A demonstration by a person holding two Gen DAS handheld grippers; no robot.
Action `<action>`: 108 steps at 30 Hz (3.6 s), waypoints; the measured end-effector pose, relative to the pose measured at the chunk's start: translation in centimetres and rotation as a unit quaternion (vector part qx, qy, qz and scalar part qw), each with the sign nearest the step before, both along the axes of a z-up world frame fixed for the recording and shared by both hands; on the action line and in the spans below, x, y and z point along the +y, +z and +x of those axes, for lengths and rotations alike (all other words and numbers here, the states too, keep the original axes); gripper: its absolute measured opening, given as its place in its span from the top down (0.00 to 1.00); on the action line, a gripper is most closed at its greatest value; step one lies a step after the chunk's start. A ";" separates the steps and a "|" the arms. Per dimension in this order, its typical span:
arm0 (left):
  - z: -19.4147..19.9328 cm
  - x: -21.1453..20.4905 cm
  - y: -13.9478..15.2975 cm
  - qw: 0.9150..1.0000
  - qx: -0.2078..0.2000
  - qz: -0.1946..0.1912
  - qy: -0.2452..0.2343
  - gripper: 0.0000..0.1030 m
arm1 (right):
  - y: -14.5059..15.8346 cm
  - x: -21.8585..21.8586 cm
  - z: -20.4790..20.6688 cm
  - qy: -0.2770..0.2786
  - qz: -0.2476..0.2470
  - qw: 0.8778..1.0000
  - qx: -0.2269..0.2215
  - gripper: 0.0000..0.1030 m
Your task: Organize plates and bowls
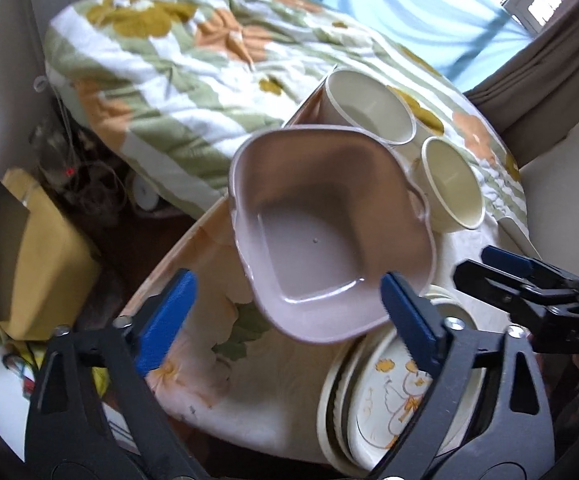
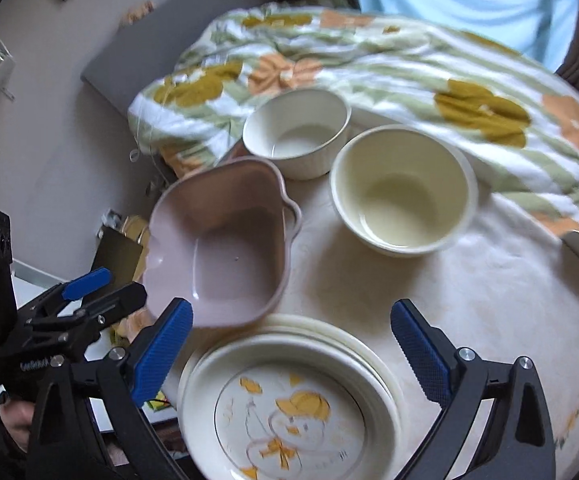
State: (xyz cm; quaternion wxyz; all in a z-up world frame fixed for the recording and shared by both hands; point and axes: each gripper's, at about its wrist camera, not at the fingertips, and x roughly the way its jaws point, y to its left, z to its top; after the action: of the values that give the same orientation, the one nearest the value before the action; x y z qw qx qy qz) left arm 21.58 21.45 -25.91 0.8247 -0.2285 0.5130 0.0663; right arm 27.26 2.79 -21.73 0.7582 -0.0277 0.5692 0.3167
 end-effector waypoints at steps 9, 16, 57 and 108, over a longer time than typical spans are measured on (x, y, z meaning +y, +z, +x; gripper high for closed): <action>3.2 1.1 -3.2 0.999 0.032 -0.010 -0.014 0.62 | -3.5 3.2 3.1 0.020 -0.004 0.999 0.041 0.42; 4.2 1.4 -4.2 0.998 0.050 -0.009 -0.021 0.79 | -4.7 4.6 3.9 0.038 -0.012 0.998 0.046 0.80; -4.0 -34.0 6.5 0.958 -0.036 0.008 -0.284 0.79 | 5.3 -30.5 -14.2 -0.241 0.022 0.969 -0.057 0.82; -1.1 -44.1 -4.2 0.931 0.013 0.085 -0.356 0.19 | -6.4 -39.7 -15.3 -0.394 0.125 0.910 0.024 0.45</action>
State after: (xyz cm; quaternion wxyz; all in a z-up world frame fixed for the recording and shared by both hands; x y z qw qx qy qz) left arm 20.52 -22.60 -30.07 0.8039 0.0406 0.5638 -0.1851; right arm 11.92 -36.92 -28.10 0.8049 0.3011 0.5076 0.0613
